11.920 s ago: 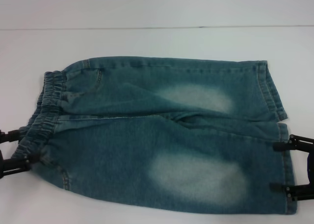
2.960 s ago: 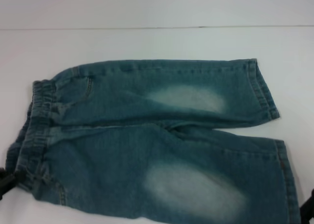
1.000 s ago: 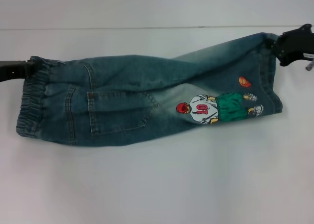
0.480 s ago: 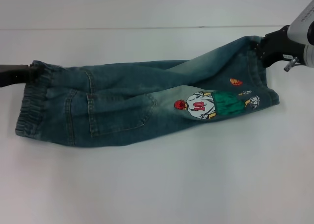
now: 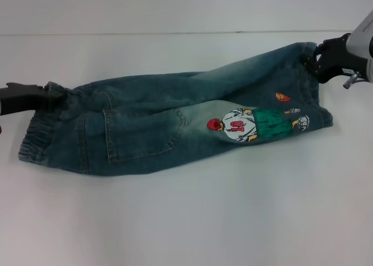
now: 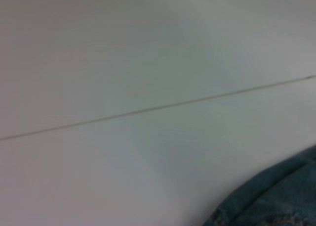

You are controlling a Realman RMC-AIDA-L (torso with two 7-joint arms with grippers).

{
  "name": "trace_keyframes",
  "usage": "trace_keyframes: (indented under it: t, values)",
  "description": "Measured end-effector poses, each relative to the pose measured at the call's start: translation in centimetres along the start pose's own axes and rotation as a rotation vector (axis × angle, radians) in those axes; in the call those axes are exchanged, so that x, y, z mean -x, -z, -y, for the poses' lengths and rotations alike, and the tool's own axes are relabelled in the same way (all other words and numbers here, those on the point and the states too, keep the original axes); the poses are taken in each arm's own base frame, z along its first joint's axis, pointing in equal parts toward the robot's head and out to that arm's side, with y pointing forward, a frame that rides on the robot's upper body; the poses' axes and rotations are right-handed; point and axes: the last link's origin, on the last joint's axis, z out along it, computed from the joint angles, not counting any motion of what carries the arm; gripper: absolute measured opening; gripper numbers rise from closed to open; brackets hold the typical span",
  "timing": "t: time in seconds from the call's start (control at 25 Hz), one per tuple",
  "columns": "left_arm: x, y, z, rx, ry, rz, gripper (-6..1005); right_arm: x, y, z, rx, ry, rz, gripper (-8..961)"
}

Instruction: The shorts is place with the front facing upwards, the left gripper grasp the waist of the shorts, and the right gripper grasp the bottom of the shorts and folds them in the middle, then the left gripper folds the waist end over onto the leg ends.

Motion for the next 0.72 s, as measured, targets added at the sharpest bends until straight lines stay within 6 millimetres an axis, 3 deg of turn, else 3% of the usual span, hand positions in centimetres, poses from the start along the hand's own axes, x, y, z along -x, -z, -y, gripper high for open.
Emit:
trace_keyframes:
  t: [0.04, 0.44, 0.6, 0.72]
  values:
    - [0.1, -0.1, 0.0, -0.013, -0.007, 0.012, 241, -0.1, 0.0, 0.0, -0.003, 0.000, -0.002, 117]
    - [-0.2, 0.4, 0.4, -0.044, -0.051, 0.045, 484, -1.1, 0.6, 0.4, -0.045, -0.025, 0.001, 568]
    - [-0.3, 1.5, 0.7, -0.048, -0.055, 0.074, 674, -1.5, 1.0, 0.5, -0.050, -0.030, 0.001, 647]
    - [-0.1, 2.4, 1.2, -0.066, -0.048, 0.072, 729, -1.8, 1.4, 0.7, -0.060, -0.043, 0.008, 706]
